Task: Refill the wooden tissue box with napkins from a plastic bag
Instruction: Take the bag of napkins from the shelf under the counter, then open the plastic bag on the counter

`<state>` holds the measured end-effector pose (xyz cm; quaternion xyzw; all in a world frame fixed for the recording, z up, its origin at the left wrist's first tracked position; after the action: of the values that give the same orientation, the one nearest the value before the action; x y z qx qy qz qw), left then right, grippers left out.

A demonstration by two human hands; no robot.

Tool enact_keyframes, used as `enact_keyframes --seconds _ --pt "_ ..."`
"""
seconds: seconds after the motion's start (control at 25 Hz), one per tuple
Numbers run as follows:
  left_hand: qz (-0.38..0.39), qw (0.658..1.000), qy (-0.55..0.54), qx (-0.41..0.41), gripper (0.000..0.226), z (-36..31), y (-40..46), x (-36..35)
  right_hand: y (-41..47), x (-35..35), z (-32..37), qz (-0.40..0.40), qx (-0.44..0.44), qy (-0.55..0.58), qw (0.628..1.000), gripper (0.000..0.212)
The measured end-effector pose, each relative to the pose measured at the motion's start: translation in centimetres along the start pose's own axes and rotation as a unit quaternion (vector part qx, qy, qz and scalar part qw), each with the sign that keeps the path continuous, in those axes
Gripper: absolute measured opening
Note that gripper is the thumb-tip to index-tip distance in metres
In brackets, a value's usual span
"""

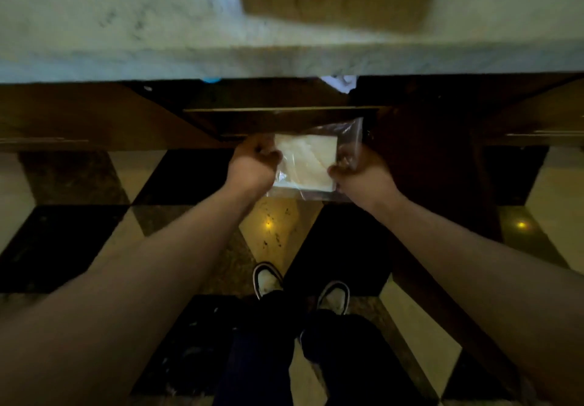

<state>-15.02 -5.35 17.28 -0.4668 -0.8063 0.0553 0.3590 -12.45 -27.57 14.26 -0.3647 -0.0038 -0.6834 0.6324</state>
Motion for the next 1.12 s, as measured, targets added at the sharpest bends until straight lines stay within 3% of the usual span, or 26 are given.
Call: enact_keyframes --seconds 0.12,0.44,0.8,1.12 --pt "0.011 0.999 -0.023 0.027 0.017 -1.4 -4.4 2.7 -4.1 3.2 2.3 0.029 0.016 -0.003 0.999 0.035" --pt "-0.013 0.999 -0.028 -0.008 0.017 -6.6 -11.5 13.0 -14.1 5.9 13.4 0.061 0.126 -0.031 0.99 0.04" --pt "-0.033 0.996 -0.073 -0.038 0.017 -10.2 -8.8 21.2 -16.1 3.8 22.9 0.058 0.157 0.004 0.986 0.034" --pt "-0.089 0.988 -0.118 0.054 0.023 -13.4 -2.7 23.6 -13.3 1.5 31.3 0.107 0.162 0.029 0.981 0.027"
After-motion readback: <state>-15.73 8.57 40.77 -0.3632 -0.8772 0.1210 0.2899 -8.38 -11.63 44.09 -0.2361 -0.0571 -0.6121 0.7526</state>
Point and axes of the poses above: each hand's wrist, its own y-axis towards the middle knuckle, its own x-axis out of the back of the hand, z = x × y, the point moved 8 cm from there along y, towards the middle knuckle, and after that the axes turned 13 degrees about -z, right-handed, at the moved point
